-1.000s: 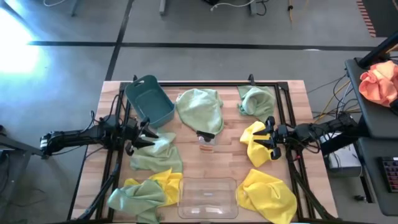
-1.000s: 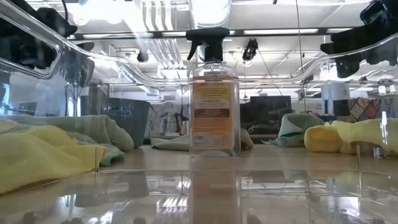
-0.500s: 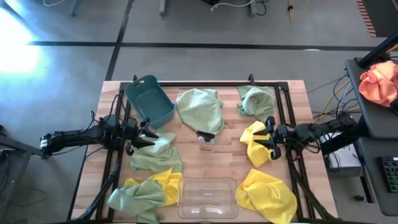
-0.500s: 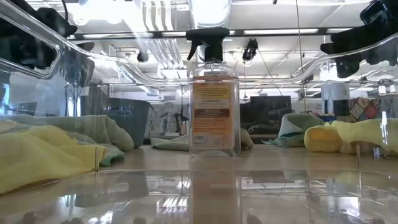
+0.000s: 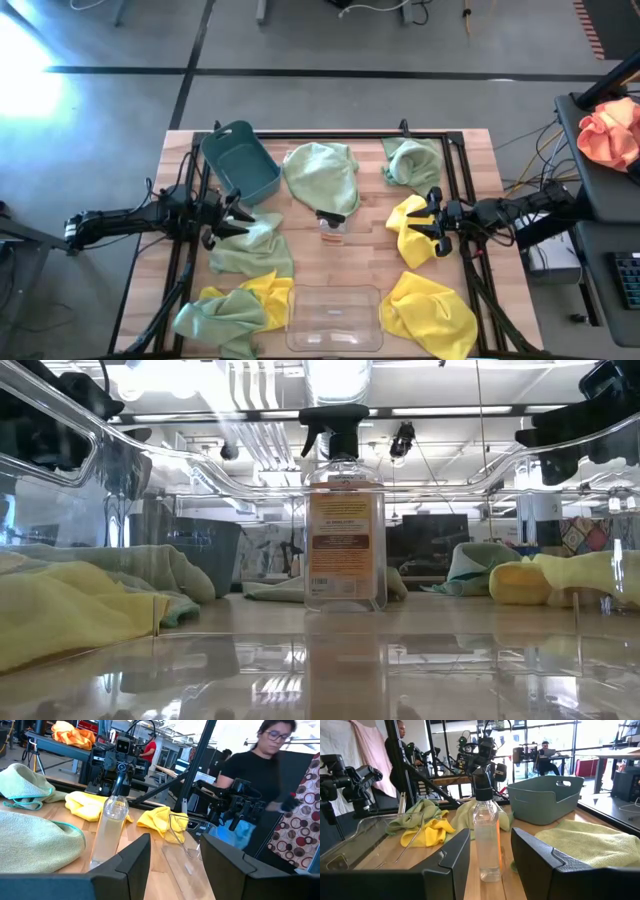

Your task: Sort microfiber towel by color & place in baskets

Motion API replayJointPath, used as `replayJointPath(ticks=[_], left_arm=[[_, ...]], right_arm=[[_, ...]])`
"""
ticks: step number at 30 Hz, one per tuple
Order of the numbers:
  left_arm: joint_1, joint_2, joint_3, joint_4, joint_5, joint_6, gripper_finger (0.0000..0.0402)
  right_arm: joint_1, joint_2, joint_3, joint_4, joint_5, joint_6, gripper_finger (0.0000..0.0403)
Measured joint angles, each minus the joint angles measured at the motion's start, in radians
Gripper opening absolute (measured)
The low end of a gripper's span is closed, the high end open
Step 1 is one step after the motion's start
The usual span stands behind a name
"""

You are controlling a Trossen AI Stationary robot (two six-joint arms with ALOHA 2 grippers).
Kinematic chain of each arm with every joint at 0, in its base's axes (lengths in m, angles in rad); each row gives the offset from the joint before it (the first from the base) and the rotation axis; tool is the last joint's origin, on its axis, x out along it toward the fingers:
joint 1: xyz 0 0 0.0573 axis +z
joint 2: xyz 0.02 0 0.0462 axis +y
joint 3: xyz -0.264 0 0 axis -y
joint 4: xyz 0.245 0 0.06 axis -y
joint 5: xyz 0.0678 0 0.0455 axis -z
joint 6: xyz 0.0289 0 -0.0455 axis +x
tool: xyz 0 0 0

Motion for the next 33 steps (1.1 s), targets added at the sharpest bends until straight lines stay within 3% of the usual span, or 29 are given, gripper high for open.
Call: replayJointPath(ticks=[23,33], left_arm=[[0.0,0.0,0.0,0.0,0.0,0.0,0.0157],[0.0,0.0,0.0,0.0,0.0,0.0,0.0157]], right_arm=[[0.0,0.0,0.0,0.001,0.003,0.035,0.0137],[0.0,0.0,0.0,0.001,0.003,0.316,0.0137]])
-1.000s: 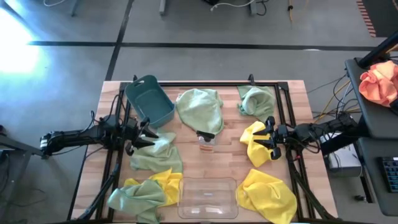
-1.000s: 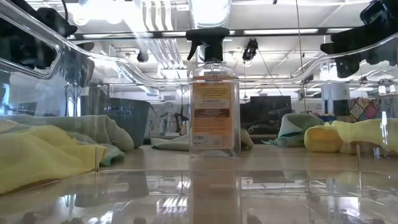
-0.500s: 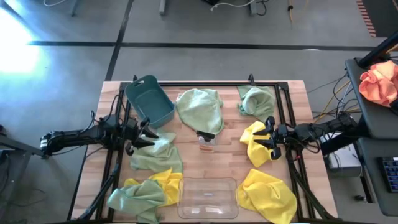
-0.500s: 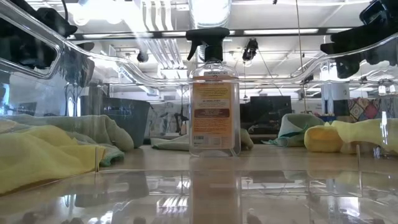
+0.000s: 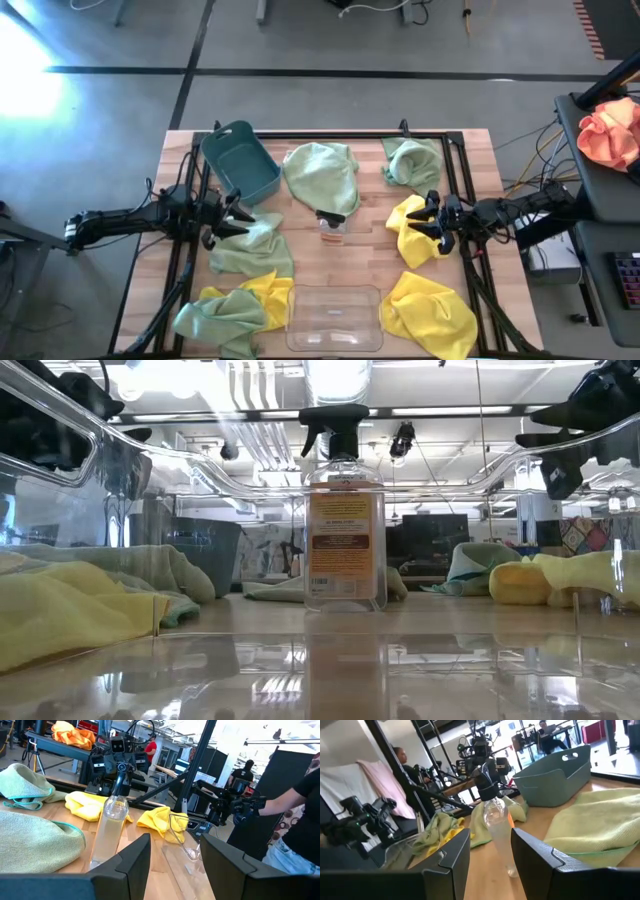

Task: Sort microfiber towel by color & place in baskets
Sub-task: Put the yellow towel into the transparent bin

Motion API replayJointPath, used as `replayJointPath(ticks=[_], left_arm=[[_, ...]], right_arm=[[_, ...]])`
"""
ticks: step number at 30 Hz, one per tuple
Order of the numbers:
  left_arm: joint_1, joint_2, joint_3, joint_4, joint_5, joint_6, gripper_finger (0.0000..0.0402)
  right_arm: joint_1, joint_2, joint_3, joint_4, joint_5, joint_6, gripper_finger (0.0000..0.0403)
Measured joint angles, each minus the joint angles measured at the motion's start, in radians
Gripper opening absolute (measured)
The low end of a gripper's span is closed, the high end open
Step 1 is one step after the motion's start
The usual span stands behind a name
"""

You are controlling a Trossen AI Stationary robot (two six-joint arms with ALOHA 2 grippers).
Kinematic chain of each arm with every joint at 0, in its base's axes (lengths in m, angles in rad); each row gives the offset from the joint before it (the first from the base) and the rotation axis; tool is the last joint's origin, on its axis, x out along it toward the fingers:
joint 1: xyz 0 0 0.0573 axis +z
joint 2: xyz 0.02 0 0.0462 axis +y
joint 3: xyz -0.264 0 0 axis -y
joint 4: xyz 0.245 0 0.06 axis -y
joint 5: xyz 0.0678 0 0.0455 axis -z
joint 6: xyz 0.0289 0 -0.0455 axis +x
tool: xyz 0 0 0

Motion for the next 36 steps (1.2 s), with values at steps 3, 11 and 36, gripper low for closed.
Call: replayJointPath(ticks=[3,11,36], left_arm=[[0.0,0.0,0.0,0.0,-0.02,0.0,0.0157],[0.001,0.0,0.0,0.0,-0.099,0.0,0.0157],[0.001,0.0,0.0,0.333,-0.277,-0.034,0.0157]], right_arm=[[0.0,0.0,0.0,0.0,0.0,0.008,0.0137],[0.0,0.0,0.0,0.0,0.0,0.008,0.0137],[0.0,0.0,0.0,0.052,0.154,0.134,0.0137]])
